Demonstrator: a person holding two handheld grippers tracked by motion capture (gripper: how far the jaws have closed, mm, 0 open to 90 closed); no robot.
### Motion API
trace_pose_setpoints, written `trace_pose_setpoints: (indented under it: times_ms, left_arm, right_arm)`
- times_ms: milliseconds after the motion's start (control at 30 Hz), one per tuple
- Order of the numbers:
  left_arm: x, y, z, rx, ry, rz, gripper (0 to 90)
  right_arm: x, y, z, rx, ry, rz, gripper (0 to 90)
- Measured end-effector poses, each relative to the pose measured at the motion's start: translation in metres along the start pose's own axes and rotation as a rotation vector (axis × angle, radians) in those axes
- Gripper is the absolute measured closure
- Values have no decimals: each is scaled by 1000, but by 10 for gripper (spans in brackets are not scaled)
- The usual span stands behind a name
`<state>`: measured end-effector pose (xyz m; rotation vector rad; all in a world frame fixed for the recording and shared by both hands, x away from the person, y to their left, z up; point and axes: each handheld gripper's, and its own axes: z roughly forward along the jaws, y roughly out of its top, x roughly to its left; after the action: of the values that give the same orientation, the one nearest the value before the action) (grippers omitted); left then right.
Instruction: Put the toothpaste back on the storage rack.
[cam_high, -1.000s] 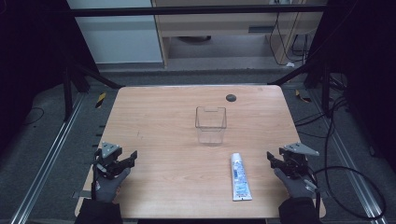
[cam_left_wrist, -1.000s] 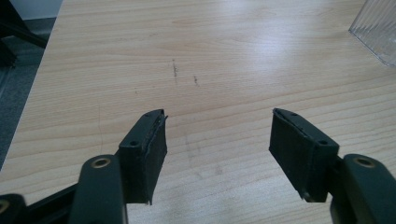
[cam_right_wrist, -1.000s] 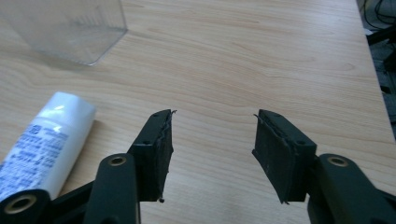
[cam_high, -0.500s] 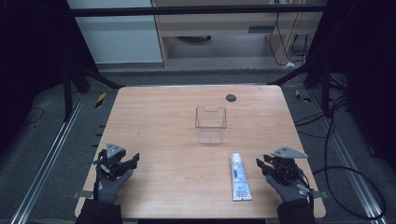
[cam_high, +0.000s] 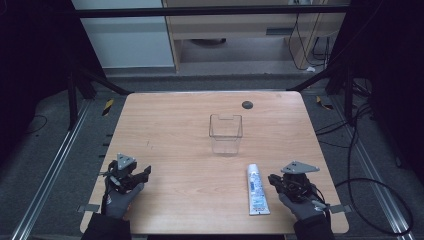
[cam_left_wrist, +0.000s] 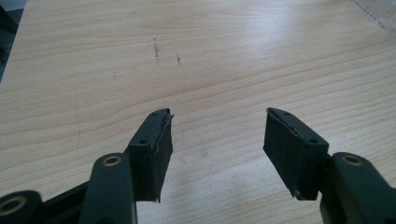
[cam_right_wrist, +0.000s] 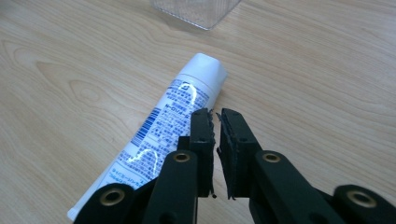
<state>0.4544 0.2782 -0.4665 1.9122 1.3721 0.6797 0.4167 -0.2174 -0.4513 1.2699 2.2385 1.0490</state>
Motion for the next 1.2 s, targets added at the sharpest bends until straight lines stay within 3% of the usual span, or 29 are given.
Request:
trace_pose_setpoints:
  times_ms: [167, 667, 1200]
  left_arm:
    - [0, 0, 1, 4, -1, 3, 407]
    - [-1, 0, 1, 8, -3, 8, 407]
    - [-2, 0, 2, 11, -2, 15, 405]
  right_arm:
    - [5, 0, 1, 14, 32, -16, 896]
    - [14, -21, 8, 139, 99, -57, 900]
    - [18, -24, 17, 170, 126, -82, 900]
